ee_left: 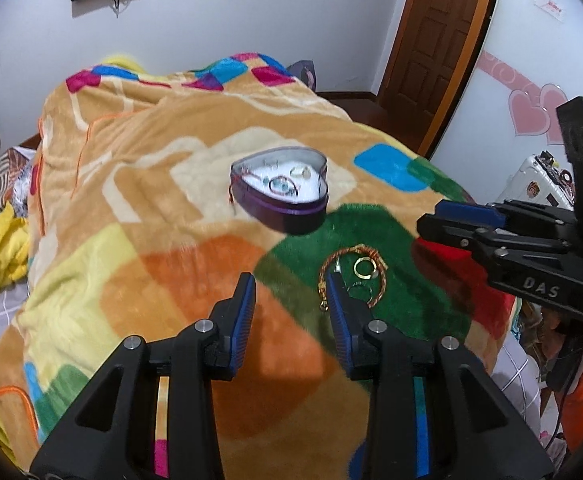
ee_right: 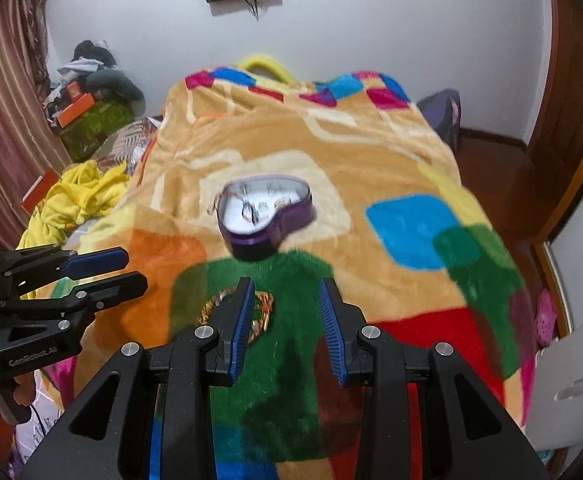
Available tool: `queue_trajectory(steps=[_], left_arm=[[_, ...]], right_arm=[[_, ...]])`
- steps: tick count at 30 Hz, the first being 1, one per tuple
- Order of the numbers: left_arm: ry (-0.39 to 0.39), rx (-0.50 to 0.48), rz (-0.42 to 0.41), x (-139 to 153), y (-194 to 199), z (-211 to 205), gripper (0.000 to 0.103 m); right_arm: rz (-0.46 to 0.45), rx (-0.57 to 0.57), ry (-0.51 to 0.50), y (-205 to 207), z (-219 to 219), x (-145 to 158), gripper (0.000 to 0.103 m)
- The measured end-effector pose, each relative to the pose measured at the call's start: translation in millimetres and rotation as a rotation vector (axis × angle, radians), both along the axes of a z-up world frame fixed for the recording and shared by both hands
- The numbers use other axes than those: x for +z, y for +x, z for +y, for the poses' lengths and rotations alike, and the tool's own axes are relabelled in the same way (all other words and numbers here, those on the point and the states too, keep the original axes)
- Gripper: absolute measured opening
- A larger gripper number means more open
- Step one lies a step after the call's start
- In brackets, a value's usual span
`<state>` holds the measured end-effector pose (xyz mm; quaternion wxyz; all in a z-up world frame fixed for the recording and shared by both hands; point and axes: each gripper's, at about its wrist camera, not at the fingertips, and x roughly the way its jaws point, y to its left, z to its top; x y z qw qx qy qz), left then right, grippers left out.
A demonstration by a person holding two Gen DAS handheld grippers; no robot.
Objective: Organize jewelry
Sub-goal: 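Open both tools and move back toward the remaining jewelry, then grasp the braided red-gold bracelet with the left tool and lift it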
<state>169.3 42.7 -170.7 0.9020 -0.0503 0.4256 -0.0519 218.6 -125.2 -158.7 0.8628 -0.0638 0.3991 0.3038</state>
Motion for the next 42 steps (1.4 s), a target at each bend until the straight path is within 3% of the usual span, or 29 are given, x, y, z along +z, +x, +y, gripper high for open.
queue_trajectory(steps=[7, 11, 16, 21, 27, 31, 36, 42], left_arm=[[-0.016, -0.002, 0.032, -18.8, 6.8, -2.6, 0.036], [-0.05, -0.021, 0.061, -28.1, 16.3, -5.1, 0.029], [-0.091, -0.051, 0.086, -37.9, 23.1, -13.6, 0.028], [-0.059, -0.06, 0.109, -48.5, 28.2, -23.7, 0.024], [-0.078, -0.048, 0.104, -51.1, 24.3, -20.1, 0.021], [-0.038, -0.049, 0.097, -52.1, 22.4, -24.9, 0.02], [0.009, -0.04, 0.088, -51.2, 22.0, -29.7, 0.009], [-0.017, -0.013, 0.068, -41.1, 15.4, -20.0, 0.003]], right_arm=[[0.04, -0.003, -0.033, 6.0, 8.9, -26.8, 0.03], [0.038, -0.007, -0.035, 5.7, 6.1, -31.4, 0.03], [0.039, -0.017, -0.04, 7.2, -0.1, -34.3, 0.03], [0.047, -0.018, -0.035, 8.1, -2.7, -35.1, 0.03], [0.039, -0.018, -0.029, 7.1, -4.2, -33.3, 0.03], [0.04, -0.023, -0.021, 6.7, -5.0, -31.6, 0.03], [0.046, -0.03, -0.011, 2.7, -8.0, -28.9, 0.03], [0.052, -0.006, -0.014, -7.5, -8.6, -26.3, 0.03]])
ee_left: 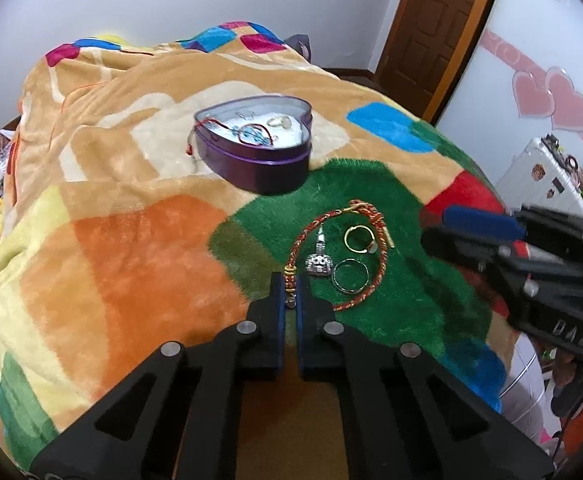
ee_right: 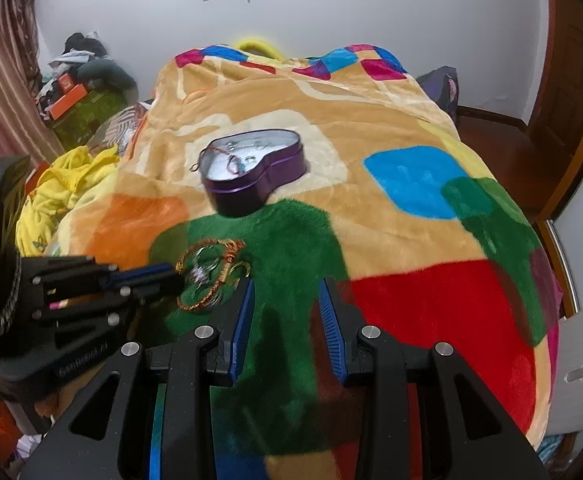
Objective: Organize jewelry
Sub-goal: 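Grasp the braided red-gold bracelet with the left tool and lift it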
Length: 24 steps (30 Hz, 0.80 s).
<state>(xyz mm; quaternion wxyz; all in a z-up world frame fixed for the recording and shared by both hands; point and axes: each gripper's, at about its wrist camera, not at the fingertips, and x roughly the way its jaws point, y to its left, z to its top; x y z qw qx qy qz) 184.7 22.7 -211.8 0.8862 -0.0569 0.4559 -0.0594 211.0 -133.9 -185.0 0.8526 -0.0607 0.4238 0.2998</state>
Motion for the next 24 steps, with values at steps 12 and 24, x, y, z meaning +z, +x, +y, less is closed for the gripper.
queue_trajectory(steps=[12, 24], left_arm=[[-0.005, 0.08, -0.087, 33.1, -31.9, 31.9, 0.003], [-0.007, 0.117, -0.108, 38.3, -39.6, 45.0, 0.003]], right_arm=[[0.036, 0.111, -0.035, -16.2, 40.7, -18.6, 0.03], [0.01, 0.109, -0.045, -13.9, 49.6, -23.6, 0.019]])
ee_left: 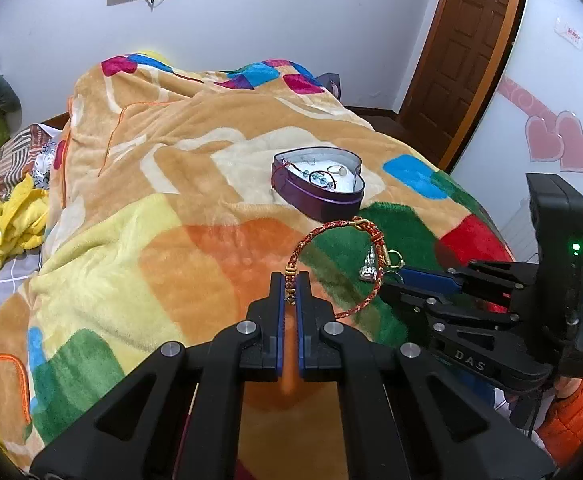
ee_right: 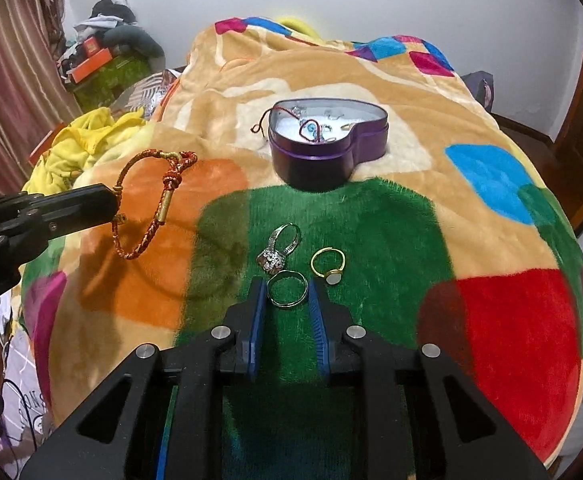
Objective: Organize jewelry
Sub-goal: 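Grasp the braided red-gold bracelet with the left tool and lift it, then carry the braided bracelet over the tin with left tool while right grasps a silver ring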
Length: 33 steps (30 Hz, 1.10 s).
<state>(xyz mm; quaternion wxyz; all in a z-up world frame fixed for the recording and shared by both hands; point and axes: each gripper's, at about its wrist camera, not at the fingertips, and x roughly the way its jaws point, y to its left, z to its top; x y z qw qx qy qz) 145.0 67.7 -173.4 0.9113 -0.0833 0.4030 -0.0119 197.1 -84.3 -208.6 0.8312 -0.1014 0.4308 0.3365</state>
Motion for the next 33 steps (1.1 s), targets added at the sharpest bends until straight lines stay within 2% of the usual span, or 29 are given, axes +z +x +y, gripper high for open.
queue_trajectory(steps=[23, 33], left_arm=[[0.021, -0.002, -0.101, 35.3, 29.9, -4.3, 0.003], [0.024, 0.002, -0.129, 40.8, 55.2, 1.8, 0.003]], right_arm=[[-0.126, -0.081, 0.142, 16.9, -25.0, 60.4, 0.02], [-0.158, -0.094, 0.184, 34.0, -23.2, 71.2, 0.02]])
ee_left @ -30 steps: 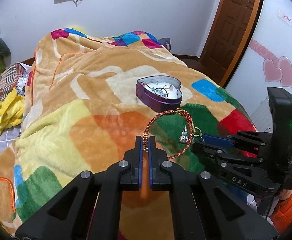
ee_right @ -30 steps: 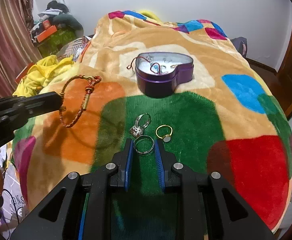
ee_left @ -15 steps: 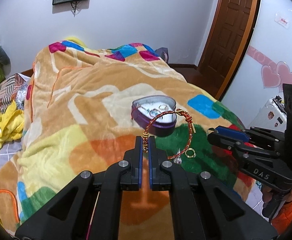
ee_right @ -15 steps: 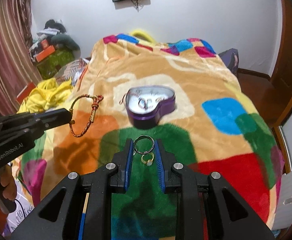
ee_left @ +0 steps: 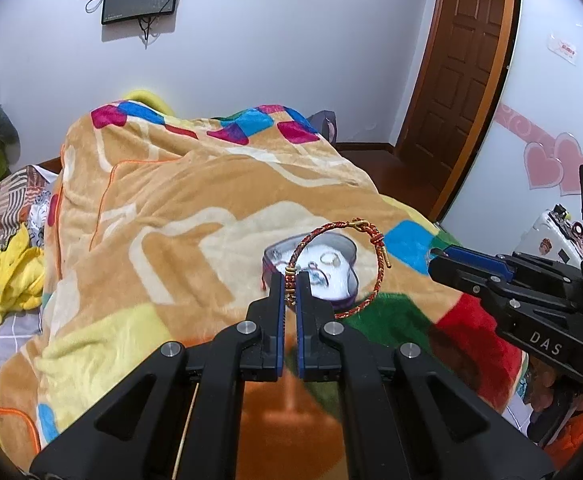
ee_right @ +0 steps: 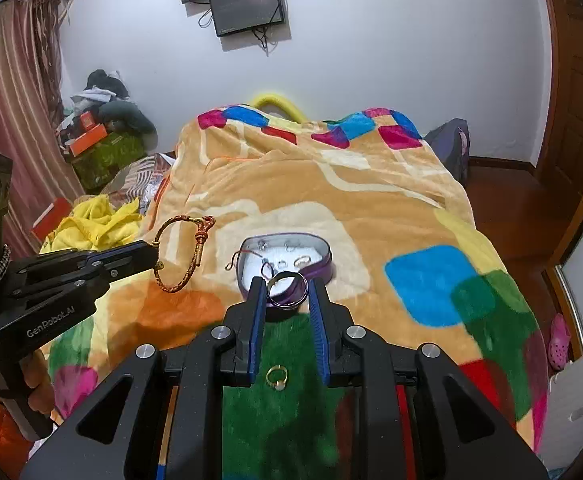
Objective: Organize jewelry
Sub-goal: 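Carry the braided bracelet over the tin with left tool while right grasps a silver ring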
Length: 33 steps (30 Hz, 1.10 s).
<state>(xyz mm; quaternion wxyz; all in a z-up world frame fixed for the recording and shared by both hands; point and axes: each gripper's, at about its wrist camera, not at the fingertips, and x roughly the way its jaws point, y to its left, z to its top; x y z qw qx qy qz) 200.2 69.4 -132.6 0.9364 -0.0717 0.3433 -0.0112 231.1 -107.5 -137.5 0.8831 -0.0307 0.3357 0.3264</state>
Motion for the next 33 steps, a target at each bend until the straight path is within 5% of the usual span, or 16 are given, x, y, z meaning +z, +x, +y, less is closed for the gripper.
queue_trajectory(steps=[33], left_arm=[[0.016, -0.068, 0.134, -54.6, 101.2, -0.6, 0.003]], right_arm=[[0.083, 0.057, -0.01, 49.6, 30.9, -29.6, 0.02]])
